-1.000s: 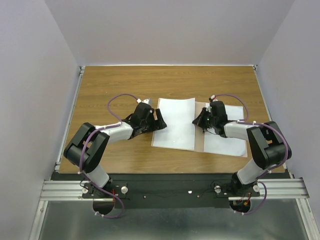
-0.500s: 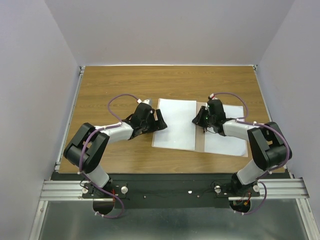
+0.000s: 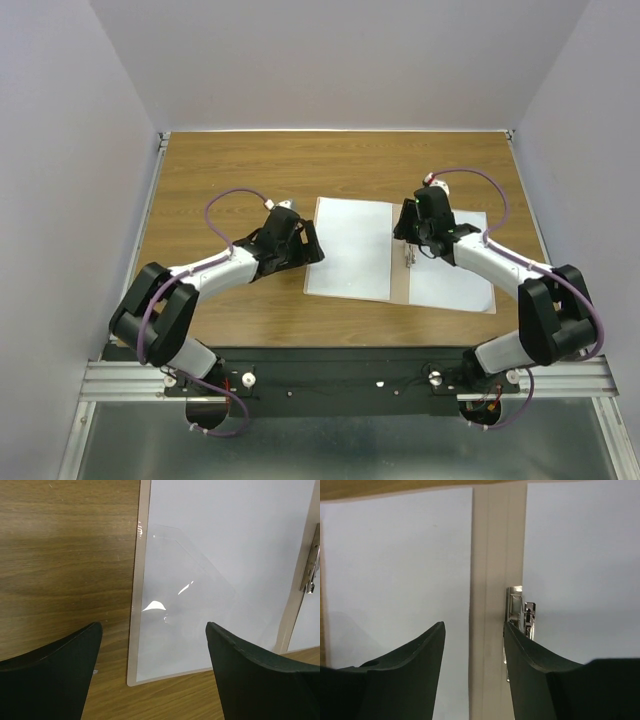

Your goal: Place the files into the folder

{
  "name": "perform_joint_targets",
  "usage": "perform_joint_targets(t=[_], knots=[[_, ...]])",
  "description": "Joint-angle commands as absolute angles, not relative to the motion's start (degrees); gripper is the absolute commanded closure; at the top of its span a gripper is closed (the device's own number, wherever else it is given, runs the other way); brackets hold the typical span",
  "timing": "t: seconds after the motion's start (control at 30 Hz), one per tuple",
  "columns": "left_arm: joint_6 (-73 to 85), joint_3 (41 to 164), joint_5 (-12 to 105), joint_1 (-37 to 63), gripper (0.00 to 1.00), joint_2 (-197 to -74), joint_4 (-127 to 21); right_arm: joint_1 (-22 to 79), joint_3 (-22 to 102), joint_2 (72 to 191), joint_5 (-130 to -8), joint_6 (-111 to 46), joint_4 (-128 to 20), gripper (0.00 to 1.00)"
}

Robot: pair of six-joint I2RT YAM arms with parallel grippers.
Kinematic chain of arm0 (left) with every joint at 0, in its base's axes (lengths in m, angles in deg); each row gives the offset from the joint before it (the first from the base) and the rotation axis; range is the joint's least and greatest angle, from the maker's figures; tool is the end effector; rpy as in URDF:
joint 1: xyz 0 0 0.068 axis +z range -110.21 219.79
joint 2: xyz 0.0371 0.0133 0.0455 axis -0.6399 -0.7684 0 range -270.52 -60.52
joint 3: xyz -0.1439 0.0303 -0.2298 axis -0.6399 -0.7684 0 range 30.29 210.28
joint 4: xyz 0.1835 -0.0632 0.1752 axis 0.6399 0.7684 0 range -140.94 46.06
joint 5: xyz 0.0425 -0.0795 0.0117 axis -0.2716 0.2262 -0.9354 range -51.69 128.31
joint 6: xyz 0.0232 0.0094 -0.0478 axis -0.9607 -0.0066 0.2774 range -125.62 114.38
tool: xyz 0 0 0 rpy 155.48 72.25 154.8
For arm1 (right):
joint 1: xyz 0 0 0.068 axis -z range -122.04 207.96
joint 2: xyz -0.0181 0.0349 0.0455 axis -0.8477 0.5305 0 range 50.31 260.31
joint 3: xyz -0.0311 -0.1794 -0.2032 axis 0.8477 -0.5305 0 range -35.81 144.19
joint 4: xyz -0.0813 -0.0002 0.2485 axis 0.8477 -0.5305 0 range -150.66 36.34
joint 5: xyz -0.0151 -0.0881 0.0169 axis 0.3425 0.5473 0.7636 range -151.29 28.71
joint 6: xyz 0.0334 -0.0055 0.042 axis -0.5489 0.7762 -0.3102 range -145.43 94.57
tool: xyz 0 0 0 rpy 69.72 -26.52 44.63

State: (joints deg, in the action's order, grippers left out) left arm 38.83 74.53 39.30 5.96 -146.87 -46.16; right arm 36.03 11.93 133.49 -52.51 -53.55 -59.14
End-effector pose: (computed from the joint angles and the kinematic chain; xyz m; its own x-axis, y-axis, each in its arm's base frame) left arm 0.2490 -0.1675 0.1772 -0.8295 -0.2869 -0.4791 -0.0202 0.8728 -0.4876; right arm 0.2855 0.1090 0.2109 -0.6593 0.2367 -0.7136 0.0552 0.9618 0.2680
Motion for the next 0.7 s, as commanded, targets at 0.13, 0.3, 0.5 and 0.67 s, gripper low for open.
perform_joint_targets(t=[0.13,0.3,0.5,0.67], knots=[[39.8,71.9,33.0,6.0,0.05,-140.5,-42.5,32.7,15.2,140.1,-42.2,-53.0,-69.0,0.48],[39.8,70.1,32.9,6.0,0.05,-139.1,-42.8,32.0,16.7,143.6,-40.8,-53.8,-69.2,0.58],[40.4,69.2,32.7,6.2,0.06,-138.5,-42.9,31.8,17.4,146.9,-38.0,-54.7,-70.4,0.59],[40.2,69.4,32.8,6.4,0.06,-138.5,-42.9,31.5,17.3,148.1,-36.5,-55.1,-71.0,0.65]])
